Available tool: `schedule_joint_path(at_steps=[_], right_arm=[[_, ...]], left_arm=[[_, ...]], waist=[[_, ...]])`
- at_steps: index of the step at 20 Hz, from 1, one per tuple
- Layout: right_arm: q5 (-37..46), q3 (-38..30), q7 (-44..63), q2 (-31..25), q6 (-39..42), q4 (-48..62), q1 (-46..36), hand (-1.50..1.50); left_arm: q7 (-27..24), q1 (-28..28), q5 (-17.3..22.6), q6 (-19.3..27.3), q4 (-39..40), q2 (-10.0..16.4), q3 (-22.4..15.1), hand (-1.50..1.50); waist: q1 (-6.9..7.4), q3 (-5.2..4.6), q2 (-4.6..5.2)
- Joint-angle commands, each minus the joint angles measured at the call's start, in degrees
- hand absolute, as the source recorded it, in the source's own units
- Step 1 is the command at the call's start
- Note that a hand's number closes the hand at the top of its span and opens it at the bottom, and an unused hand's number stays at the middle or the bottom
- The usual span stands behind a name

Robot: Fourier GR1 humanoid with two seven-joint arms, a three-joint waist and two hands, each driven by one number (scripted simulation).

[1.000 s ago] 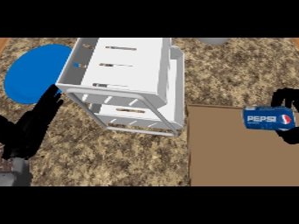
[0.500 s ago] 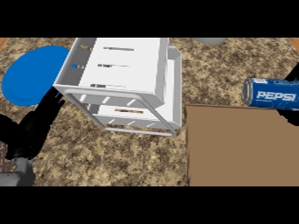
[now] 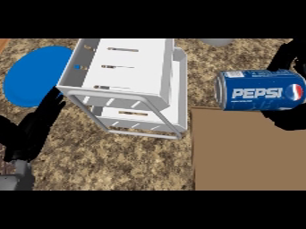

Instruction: Pick the can from the tray and place it in the tiered basket

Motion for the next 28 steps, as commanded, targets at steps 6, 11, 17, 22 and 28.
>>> schedule_joint_path(at_steps=[6,11,17,22,28], right_arm=[[6.3,12.0,18.2,11.8,-2.4,5.2,-17.1,1.5],[11.9,15.7,21.8,18.1,-6.2,12.3,-24.0,1.5],[14.4,20.6,26.9,22.3,-8.2,15.2,-24.2,1.5],[15.6,20.4,21.3,22.4,-11.2,22.0,-22.4,1.5],[19.9,22.8,17.7,22.4,-17.8,28.8,-23.7,1.5]], left_arm=[[-2.2,-0.2,0.0,-2.5,2.9,0.4,2.2,0.0],[2.4,0.5,-2.8,1.0,-2.8,-2.2,-0.7,0.0],[0.3,1.4,-2.0,-1.0,-2.1,-2.2,1.0,0.0],[1.8,-2.6,-2.0,-1.6,1.0,-2.0,1.9,0.0],[2.4,-0.8,-3.5,-0.5,-1.9,-3.9,-0.4,0.0]], waist=[[0.44,0.0,0.17],[0.66,0.03,0.12],[0.48,0.03,0.05],[0.35,0.04,0.24],[1.17,0.04,0.37]])
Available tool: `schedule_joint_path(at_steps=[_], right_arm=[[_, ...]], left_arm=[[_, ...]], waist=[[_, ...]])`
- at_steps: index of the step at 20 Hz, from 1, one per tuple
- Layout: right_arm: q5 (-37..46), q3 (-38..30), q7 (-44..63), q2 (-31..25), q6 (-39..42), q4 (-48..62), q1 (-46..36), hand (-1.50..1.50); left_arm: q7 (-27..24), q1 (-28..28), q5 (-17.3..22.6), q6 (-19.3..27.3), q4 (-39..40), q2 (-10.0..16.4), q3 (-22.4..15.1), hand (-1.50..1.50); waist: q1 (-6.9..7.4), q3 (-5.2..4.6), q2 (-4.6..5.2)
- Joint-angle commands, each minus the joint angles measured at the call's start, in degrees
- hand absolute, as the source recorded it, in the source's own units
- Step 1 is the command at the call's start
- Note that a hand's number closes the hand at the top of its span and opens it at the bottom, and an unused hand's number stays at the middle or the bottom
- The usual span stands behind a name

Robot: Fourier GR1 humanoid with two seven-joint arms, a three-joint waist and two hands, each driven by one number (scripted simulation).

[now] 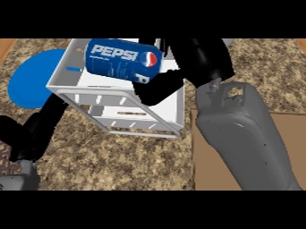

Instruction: Pick the can from the tray and place it in the tiered basket

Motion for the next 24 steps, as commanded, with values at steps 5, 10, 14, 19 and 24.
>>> schedule_joint_path(at_steps=[5,10,14,19,24], right_arm=[[4.1,5.8,-1.7,1.8,-12.2,17.3,-4.7,1.5],[2.7,1.7,-9.7,1.8,-24.0,20.4,-1.8,1.5],[-0.9,4.7,-12.6,1.8,-27.9,28.7,-5.6,-1.5],[-2.6,5.3,-12.8,1.8,-30.5,37.0,-12.8,-1.5],[-11.5,8.8,-11.6,1.8,-37.4,30.4,-7.2,-1.5]], left_arm=[[-1.1,-0.3,0.8,-2.2,2.3,0.8,1.5,0.0],[-0.3,-2.4,-0.9,-0.2,2.3,-0.7,0.9,0.0],[-2.1,0.2,1.2,-3.5,3.3,1.0,3.3,0.0],[-1.8,-2.8,-1.5,-1.3,4.4,-1.5,1.0,0.0],[2.2,0.3,-0.5,-1.9,-2.4,-0.5,1.3,0.0]], waist=[[1.24,-0.73,1.67],[0.58,-0.68,1.67],[0.88,-0.7,1.61],[1.19,-0.73,1.82],[1.04,-0.67,1.42]])
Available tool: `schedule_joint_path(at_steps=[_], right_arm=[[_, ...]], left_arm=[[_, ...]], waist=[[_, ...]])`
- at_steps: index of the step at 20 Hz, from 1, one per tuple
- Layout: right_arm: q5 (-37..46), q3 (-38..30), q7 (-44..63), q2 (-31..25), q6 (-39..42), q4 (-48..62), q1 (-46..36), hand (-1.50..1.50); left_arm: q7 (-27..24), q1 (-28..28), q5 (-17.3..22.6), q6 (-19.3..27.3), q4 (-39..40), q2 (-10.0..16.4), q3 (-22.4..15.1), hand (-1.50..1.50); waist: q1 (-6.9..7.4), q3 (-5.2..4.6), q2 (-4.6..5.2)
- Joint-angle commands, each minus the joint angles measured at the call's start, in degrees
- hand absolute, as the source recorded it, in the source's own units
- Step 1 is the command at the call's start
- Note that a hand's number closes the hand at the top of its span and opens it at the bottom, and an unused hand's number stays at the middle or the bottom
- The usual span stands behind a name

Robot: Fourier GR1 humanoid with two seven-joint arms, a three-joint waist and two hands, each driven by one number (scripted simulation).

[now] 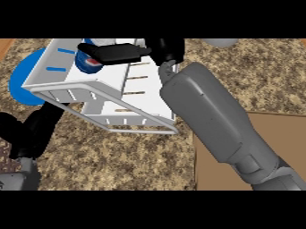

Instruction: Pick the can from the tray and place it in the tiered basket

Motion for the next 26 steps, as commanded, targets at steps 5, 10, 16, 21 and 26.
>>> schedule_joint_path(at_steps=[5,10,16,21,26], right_arm=[[-13.3,-3.1,-2.7,0.8,-6.4,-0.3,1.8,-1.5],[-18.0,-11.4,-1.7,0.8,-7.1,-5.4,1.4,-1.5],[-21.6,-19.7,-6.0,-4.1,-7.7,-6.7,3.1,-1.5],[-25.6,-25.4,-4.9,-12.9,-3.4,-13.8,9.9,-1.5],[-30.3,-32.8,-6.3,-21.2,2.0,-11.3,8.9,-1.5]], left_arm=[[-1.2,-1.5,0.2,-0.6,2.4,-0.1,1.3,0.0],[0.1,0.8,0.2,0.0,0.2,-0.8,1.0,0.0],[-0.6,-2.1,-0.4,-0.3,3.4,0.4,2.6,0.0],[-2.9,4.0,0.0,-1.6,-0.2,-0.1,2.2,0.0],[-0.9,1.0,-1.0,-0.6,-0.4,-1.2,1.0,0.0]], waist=[[-0.2,-0.34,0.71],[-0.94,-0.31,0.39],[-1.25,-0.32,0.5],[-1.75,-0.3,0.21],[-1.1,-0.3,0.45]])
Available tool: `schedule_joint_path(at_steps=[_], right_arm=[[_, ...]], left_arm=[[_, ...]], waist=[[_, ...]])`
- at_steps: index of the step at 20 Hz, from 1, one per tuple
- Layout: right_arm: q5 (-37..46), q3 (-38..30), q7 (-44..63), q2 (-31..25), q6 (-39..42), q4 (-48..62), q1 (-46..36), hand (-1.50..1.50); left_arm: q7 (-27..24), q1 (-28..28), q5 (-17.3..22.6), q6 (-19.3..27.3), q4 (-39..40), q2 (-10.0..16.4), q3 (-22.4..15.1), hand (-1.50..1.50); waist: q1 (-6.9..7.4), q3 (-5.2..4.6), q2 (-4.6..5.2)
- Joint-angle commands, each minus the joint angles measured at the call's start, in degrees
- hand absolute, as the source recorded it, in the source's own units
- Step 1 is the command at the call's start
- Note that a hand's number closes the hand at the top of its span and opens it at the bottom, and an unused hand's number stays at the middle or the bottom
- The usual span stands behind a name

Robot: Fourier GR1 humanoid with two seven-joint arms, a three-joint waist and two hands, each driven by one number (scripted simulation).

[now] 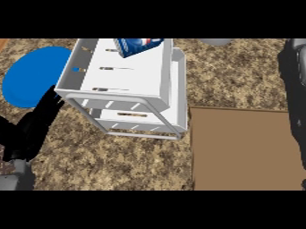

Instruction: Pick the can from the tray and place it in the tiered basket

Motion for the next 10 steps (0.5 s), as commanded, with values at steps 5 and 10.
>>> schedule_joint_path(at_steps=[5,10], right_arm=[[-9.1,-9.7,-2.0,-12.4,12.2,-5.0,9.5,-1.5],[-13.0,-13.4,-5.8,-16.2,18.3,-2.8,13.0,-1.5]], left_arm=[[-1.2,4.0,0.5,-1.0,-2.8,-0.3,0.7,0.0],[0.8,-0.9,-0.7,-0.7,1.0,0.1,0.9,0.0]], waist=[[-0.03,0.0,-0.1],[0.05,-0.01,0.07]])
